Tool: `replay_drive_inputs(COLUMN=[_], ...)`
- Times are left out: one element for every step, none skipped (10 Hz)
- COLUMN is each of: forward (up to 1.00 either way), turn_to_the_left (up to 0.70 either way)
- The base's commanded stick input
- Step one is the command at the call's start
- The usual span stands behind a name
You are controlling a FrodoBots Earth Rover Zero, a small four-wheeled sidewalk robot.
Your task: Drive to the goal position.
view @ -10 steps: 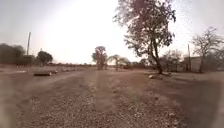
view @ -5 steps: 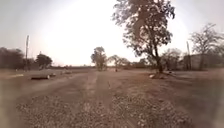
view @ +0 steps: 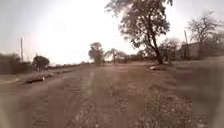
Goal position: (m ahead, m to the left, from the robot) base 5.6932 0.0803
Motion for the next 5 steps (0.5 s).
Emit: replay_drive_inputs(forward=[0.70,0.70,0.70,0.70,0.70], turn_to_the_left=[0.00,0.00,0.00,0.00,0.00])
